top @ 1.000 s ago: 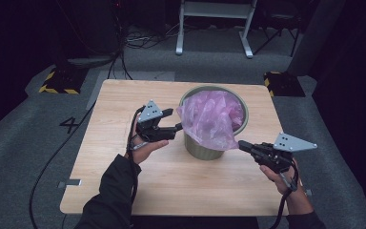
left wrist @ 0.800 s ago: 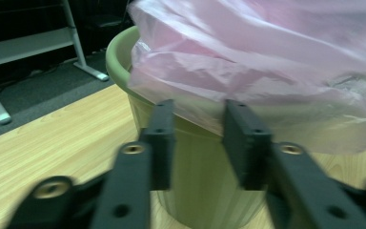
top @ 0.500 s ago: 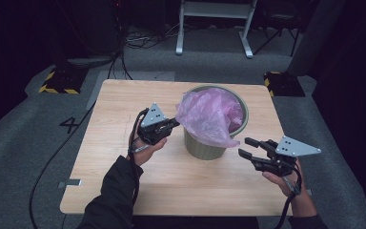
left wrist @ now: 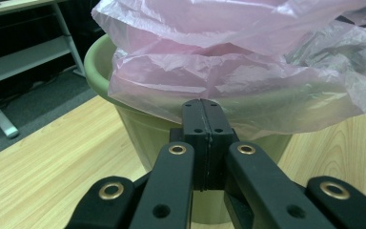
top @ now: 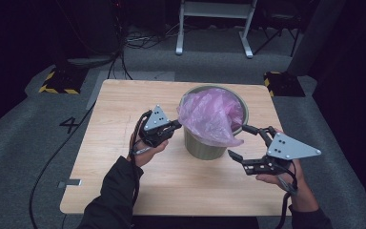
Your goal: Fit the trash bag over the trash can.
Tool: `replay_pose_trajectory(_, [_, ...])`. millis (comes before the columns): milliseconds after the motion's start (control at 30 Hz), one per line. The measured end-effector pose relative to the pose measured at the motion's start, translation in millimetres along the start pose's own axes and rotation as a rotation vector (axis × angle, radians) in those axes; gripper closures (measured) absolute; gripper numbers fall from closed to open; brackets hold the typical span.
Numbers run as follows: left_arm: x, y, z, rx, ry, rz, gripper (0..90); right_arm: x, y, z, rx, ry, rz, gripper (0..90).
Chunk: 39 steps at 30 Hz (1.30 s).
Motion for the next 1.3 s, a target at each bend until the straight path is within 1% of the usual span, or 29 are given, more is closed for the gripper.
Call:
replay_pose_trajectory(33, [-0.4,-0.6,0.0,-0.003,0.0,0.002,89.9,-4.8,-0.2,0.0,0.017,0.021,0.006,24.0])
replay_pose_trajectory(67, [-0.5,-1.1,-0.1,-0.005,0.001,0.003,89.9,-9.9,-1.2,0.6,0.032,0.043,0.02,31.9])
replay_pose_trajectory(100, [-0.6,-1.4,-0.1,-0.007,0.002,0.005,89.9,-14.8,-2.9,1.8,0.045,0.065,0.029,44.1])
replay_pose_trajectory(133, [-0.4,-1.9,-0.1,-0.011,0.004,0.013,89.9,-19.3,-4.7,3.5,0.049,0.087,0.03,53.2])
replay_pose_trajectory(167, [-0.2,-2.6,0.2,-0.012,0.005,0.018,89.9,-23.3,-7.9,5.3,0.042,0.104,0.036,63.1])
replay_pose_trajectory(200, [0.0,-3.1,0.8,-0.016,0.009,0.018,89.9,-26.1,-11.4,6.5,0.022,0.111,0.029,74.4])
replay_pose_trajectory(233, [0.2,-3.6,1.6,-0.023,0.015,0.021,89.9,-27.4,-15.0,7.1,-0.007,0.108,0.028,83.6])
replay_pose_trajectory(267, [0.3,-4.7,2.8,-0.029,0.021,0.026,89.9,-27.8,-19.4,7.1,-0.03,0.105,0.039,88.9])
replay_pose_trajectory(300, [0.6,-5.2,3.6,-0.034,0.027,0.027,89.9,-26.8,-25.2,6.1,-0.064,0.092,0.056,90.0])
replay_pose_trajectory(367, [0.8,-6.1,5.7,-0.04,0.035,0.032,90.0,-24.3,-34.2,4.4,-0.104,0.068,0.084,90.0])
replay_pose_trajectory(433, [0.4,-6.3,8.1,-0.04,0.041,0.033,90.0,-21.0,-46.2,3.9,-0.131,0.054,0.134,90.0])
replay_pose_trajectory(500, [-0.1,-6.7,10.3,-0.039,0.046,0.034,90.0,-17.5,-58.0,4.2,-0.165,0.032,0.168,90.0])
replay_pose_trajectory(567, [-0.5,-6.9,11.8,-0.038,0.045,0.034,90.0,-13.8,-70.5,7.3,-0.184,0.033,0.22,90.0])
replay_pose_trajectory(633, [0.1,-6.4,11.4,-0.031,0.036,0.036,90.0,-10.8,-78.4,10.1,-0.229,0.016,0.219,90.0])
replay_pose_trajectory(667, [0.9,-6.2,10.5,-0.031,0.026,0.036,90.0,-8.2,-83.9,13.5,-0.252,0.016,0.237,90.0])
replay_pose_trajectory(733, [4.5,-4.9,6.7,-0.02,-0.01,0.024,88.3,-4.1,-87.7,17.9,-0.288,0.01,0.233,90.0])
replay_pose_trajectory(767, [6.5,-4.5,4.8,-0.008,-0.024,0.022,73.9,-2.3,-88.1,20.0,-0.288,0.015,0.236,90.0])
replay_pose_trajectory(833, [11.9,-4.8,0.8,-0.001,-0.052,0.019,59.3,0.0,-87.2,23.1,-0.301,0.013,0.224,90.0])
replay_pose_trajectory(867, [14.4,-5.4,-1.0,-0.003,-0.061,0.014,54.0,1.4,-85.6,25.1,-0.313,0.012,0.212,90.0])
replay_pose_trajectory(933, [18.8,-9.6,-5.8,0.016,-0.093,0.038,40.4,3.8,-82.6,27.9,-0.342,0.005,0.195,90.0])
replay_pose_trajectory(967, [19.6,-11.4,-7.9,0.027,-0.098,0.037,34.9,4.7,-79.7,28.7,-0.36,0.001,0.174,90.0])
replay_pose_trajectory(1000, [19.9,-14.4,-10.1,0.032,-0.097,0.047,26.6,5.5,-76.7,28.9,-0.375,-0.003,0.159,90.0])
replay_pose_trajectory(1033, [19.7,-18.2,-12.7,0.03,-0.1,0.056,21.2,6.4,-73.9,28.5,-0.372,-0.003,0.153,90.0])
replay_pose_trajectory(1100, [17.9,-24.6,-18.5,0.033,-0.103,0.063,17.9,7.8,-66.9,26.1,-0.371,-0.008,0.125,90.0])
replay_pose_trajectory(1133, [17.2,-27.6,-22.2,0.052,-0.123,0.077,15.2,7.8,-63.7,25.2,-0.371,-0.008,0.119,90.0])
replay_pose_trajectory(1167, [16.4,-29.1,-24.5,0.069,-0.126,0.077,15.1,7.5,-59.6,24.3,-0.368,-0.008,0.107,90.0])
replay_pose_trajectory(1233, [14.1,-32.2,-26.2,0.093,-0.128,0.067,14.6,5.5,-50.7,24.9,-0.363,-0.002,0.08,90.0])
replay_pose_trajectory(1267, [12.8,-32.2,-25.5,0.103,-0.123,0.055,14.7,3.5,-44.6,26.5,-0.358,0.006,0.06,90.0])
replay_pose_trajectory(1300, [11.2,-32.1,-24.0,0.122,-0.115,0.043,14.6,2.2,-40.7,27.6,-0.359,0.008,0.043,90.0])
Point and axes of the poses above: each handheld gripper's, and its own axes: x roughly backward along the jaws, z roughly out of its underside, y roughly to its left, the point moved 8 cm from there along -x, roughly forward along the jaws, and after that the axes turned 5 degrees about -y, right-handed, at the moved point
